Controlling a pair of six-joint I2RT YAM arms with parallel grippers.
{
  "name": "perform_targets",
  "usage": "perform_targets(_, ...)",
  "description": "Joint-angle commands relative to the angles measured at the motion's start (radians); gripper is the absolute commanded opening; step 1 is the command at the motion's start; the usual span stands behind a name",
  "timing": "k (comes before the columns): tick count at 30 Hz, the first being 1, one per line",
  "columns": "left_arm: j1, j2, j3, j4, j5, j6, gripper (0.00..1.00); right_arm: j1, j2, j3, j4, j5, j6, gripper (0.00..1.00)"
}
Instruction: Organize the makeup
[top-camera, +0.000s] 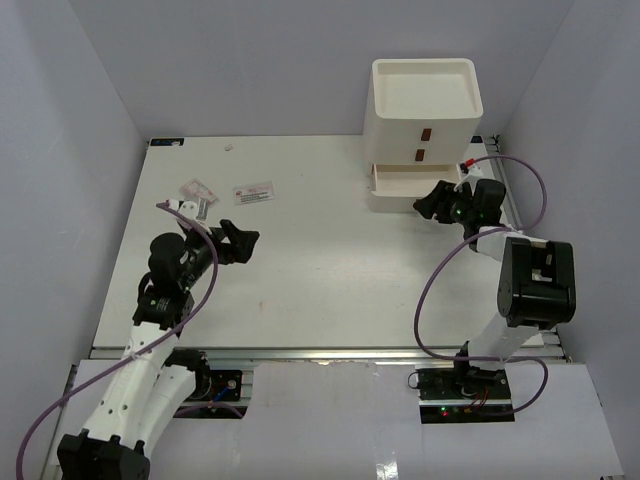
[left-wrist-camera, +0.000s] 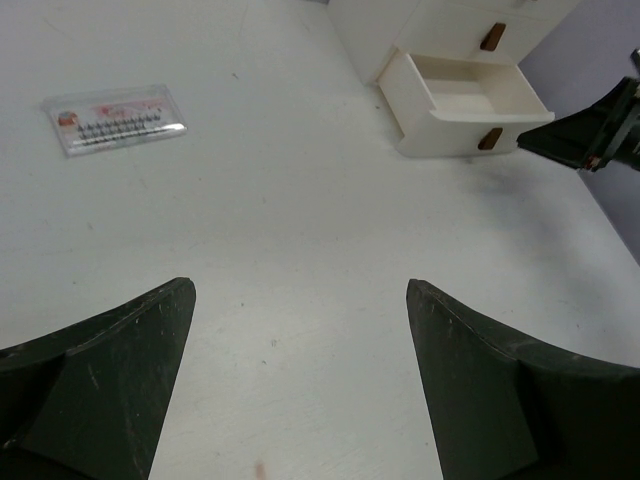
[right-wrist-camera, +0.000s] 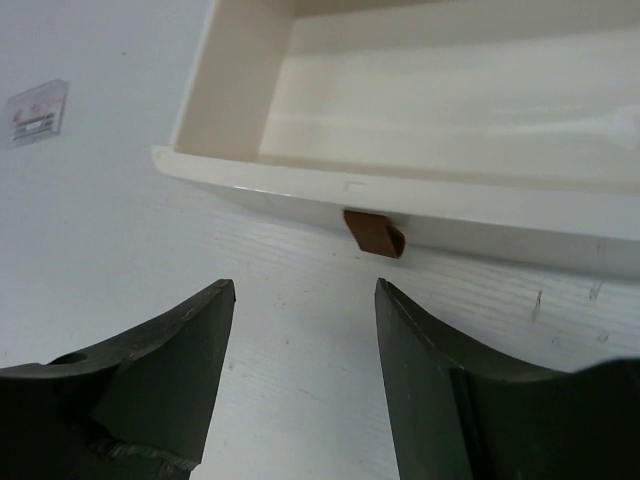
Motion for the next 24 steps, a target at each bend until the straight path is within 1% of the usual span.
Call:
perform_targets(1,0.004,0.131,0.033,0.006,0.074,-0.049,0.98,-0.007,-0.183,0.046,-0.130,-0.156,-0.216,0.66)
perform_targets(4,0.003,0.268,0.085,-0.015,0.100,-0.107,0.98,-0.006,-0.262,0.095,-0.326,-0.263,-0.365,0.67)
perform_targets(5,0.003,0.343,0.105,-0.024,0.099,-0.128,0.98,-0.007,-0.290,0.125,-0.385,-0.327,-0.433,0.68)
perform_targets(6,0.004,0.418,0.137,-0.040,0.090,-0.168,0.98,-0.007,-0.314,0.138,-0.461,-0.380,-0.459,0.67)
perform_targets(8,0.005,0.506,0.202,-0.062,0.070,-0.236,0.98,0.001,-0.344,0.176,-0.575,-0.397,-0.531,0.67)
perform_targets(9,0.005,0.564,0.225,-0.068,0.048,-0.264,0.98,0.008,-0.365,0.187,-0.603,-0.394,-0.562,0.67)
perform_targets(11,0.007,0.660,0.266,-0.075,-0.019,-0.374,0.98,0.014,-0.399,0.192,-0.620,-0.366,-0.575,0.68)
perform_targets(13,0.009,0.717,0.330,-0.092,-0.063,-0.442,0.98,0.017,-0.427,0.191,-0.640,-0.348,-0.594,0.68)
perform_targets(15,0.015,0.809,0.410,-0.150,-0.163,-0.584,0.98,0.017,-0.456,0.164,-0.633,-0.334,-0.615,0.68)
perform_targets(16,0.019,0.863,0.469,-0.208,-0.226,-0.626,0.98,0.017,-0.476,0.138,-0.616,-0.313,-0.624,0.70)
perform_targets(18,0.024,0.963,0.629,-0.311,-0.313,-0.711,0.98,0.015,-0.530,0.072,-0.572,-0.246,-0.638,0.77)
perform_targets(19,0.029,1.025,0.708,-0.375,-0.344,-0.757,0.98,0.011,-0.550,0.046,-0.550,-0.236,-0.637,0.79)
perform_targets(22,0.051,1.244,0.925,-0.593,-0.401,-0.898,0.98,0.001,-0.602,-0.010,-0.501,-0.234,-0.625,0.81)
perform_targets(24,0.065,1.345,1.091,-0.685,-0.395,-0.954,0.98,-0.008,-0.615,-0.034,-0.484,-0.243,-0.613,0.81)
